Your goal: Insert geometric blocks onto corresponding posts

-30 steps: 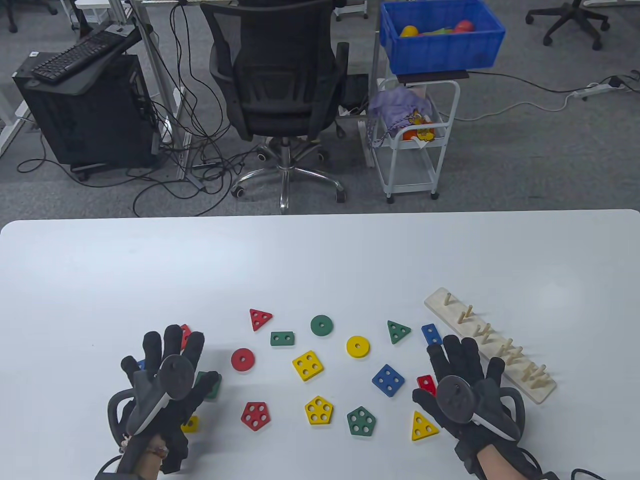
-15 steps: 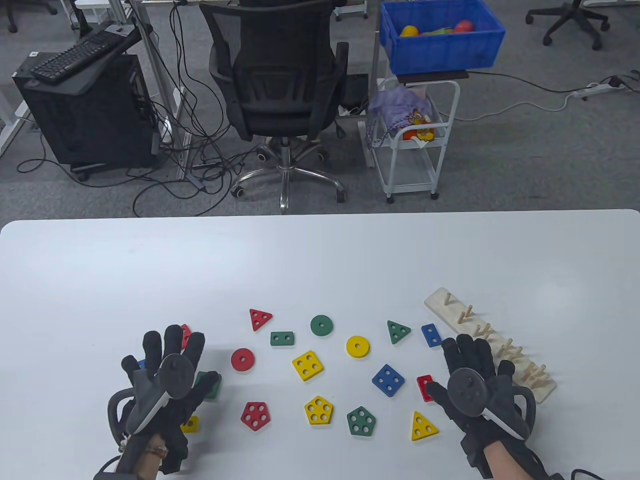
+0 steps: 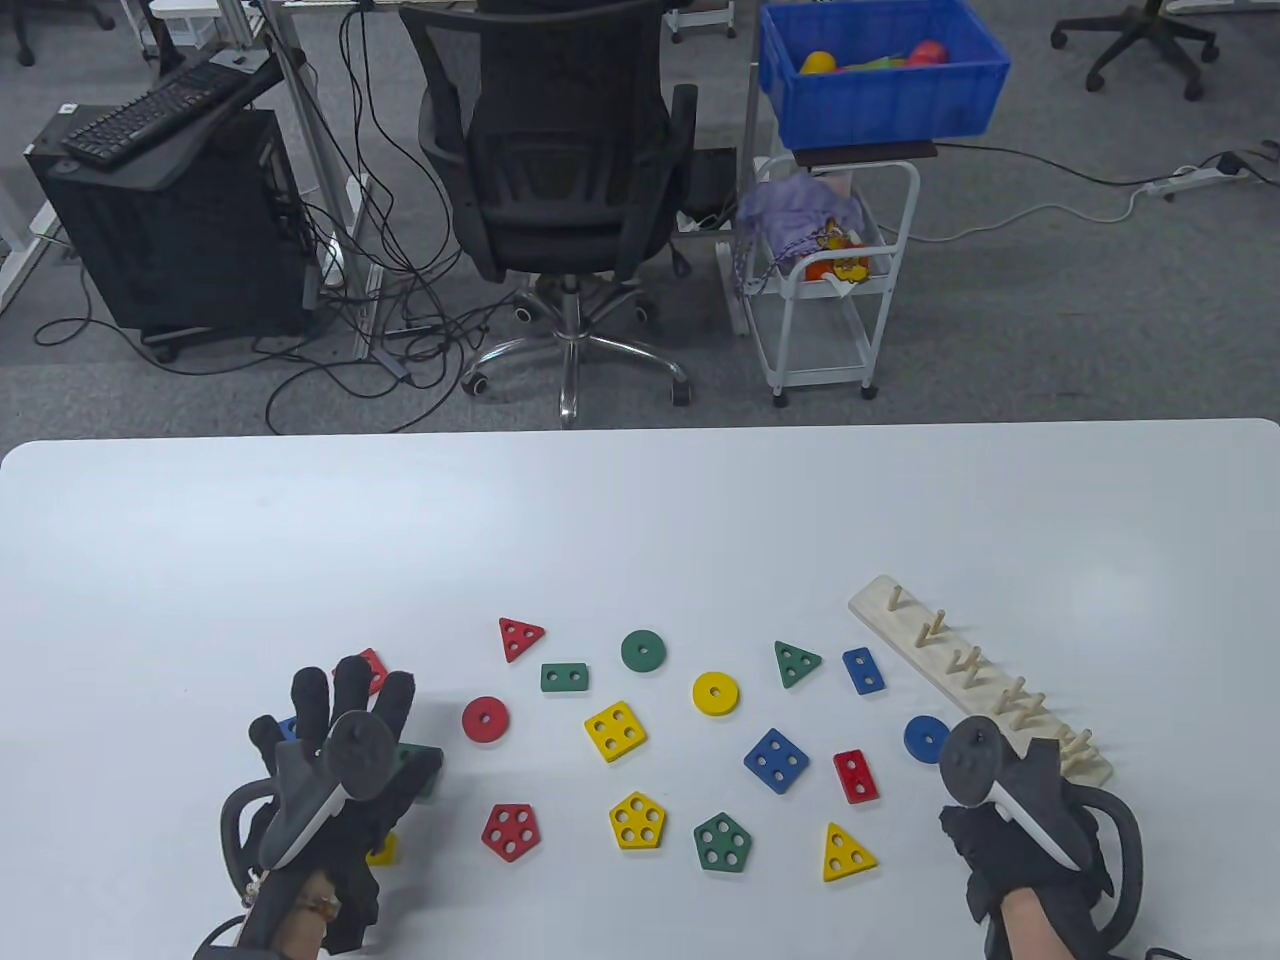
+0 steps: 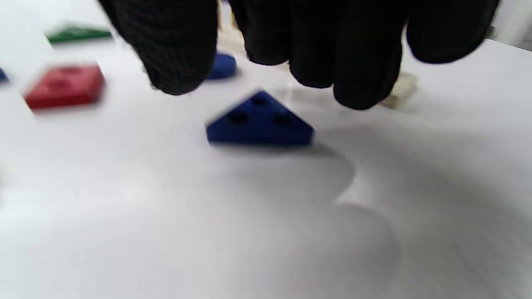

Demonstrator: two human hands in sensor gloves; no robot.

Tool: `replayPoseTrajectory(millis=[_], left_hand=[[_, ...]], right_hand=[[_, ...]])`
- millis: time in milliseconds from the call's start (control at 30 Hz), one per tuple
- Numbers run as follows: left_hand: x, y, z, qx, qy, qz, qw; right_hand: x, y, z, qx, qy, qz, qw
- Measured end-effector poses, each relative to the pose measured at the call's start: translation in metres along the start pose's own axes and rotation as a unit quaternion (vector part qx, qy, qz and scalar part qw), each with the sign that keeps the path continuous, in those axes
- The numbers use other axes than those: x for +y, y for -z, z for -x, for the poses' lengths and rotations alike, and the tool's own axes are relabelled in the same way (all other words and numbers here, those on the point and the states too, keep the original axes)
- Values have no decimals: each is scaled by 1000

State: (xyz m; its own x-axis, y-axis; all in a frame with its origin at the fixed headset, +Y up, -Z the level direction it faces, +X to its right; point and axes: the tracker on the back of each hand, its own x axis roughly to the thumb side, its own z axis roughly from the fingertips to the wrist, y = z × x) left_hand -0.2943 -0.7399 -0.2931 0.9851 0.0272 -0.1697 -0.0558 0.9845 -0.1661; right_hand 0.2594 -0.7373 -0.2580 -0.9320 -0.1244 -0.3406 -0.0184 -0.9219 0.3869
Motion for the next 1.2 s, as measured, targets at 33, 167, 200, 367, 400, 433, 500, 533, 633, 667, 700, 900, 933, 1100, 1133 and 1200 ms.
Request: replayPoseTrajectory(millis=[33,167,200,367,400,433,500,533,633,667,700,900,933,1100,1133,1200], left_hand=[[0,0,0,1,1,1,1000],[1,-1,-1,1,2,6,1000],[1,-1,-1,0,2,6,1000],[1,0,-1,-1,0,5,1000],[1,0,-1,-1,0,6,1000],[1,0,-1,-1,1,6,1000],[1,0,-1,-1,2,7,1000],[1,0,-1,-2,2,7,1000],[1,0,-1,-2,2,7,1000],[1,0,-1,-3,0,7,1000],[1,0,-1,-3,-2,7,1000],[2,0,-1,0,-4,7,1000],[2,0,-1,0,-2,7,1000],[1,0,-1,0,0,6,1000],[1,0,-2,0,1,7,1000],[1,0,-2,0,4,9,1000]], right_hand=[[3,1,-2,16,-12,-8,1000],[13,4,-11,37,-66,2,997],[14,5,-12,37,-68,4,997],[16,5,-20,19,-59,21,998],[17,5,-19,17,-52,31,998],[17,6,-18,12,-44,38,998],[17,6,-16,8,-35,53,998],[17,6,-15,3,-38,56,998],[15,2,-12,-40,-37,96,994],[10,-2,-10,-64,-33,125,990],[8,-3,-9,-74,-33,136,987],[-36,7,4,-116,-6,184,976],[-44,15,5,-107,-2,196,975],[-68,45,1,-64,-24,217,974],[-69,50,-1,-57,-32,214,975],[-70,65,-9,-36,-72,215,973]])
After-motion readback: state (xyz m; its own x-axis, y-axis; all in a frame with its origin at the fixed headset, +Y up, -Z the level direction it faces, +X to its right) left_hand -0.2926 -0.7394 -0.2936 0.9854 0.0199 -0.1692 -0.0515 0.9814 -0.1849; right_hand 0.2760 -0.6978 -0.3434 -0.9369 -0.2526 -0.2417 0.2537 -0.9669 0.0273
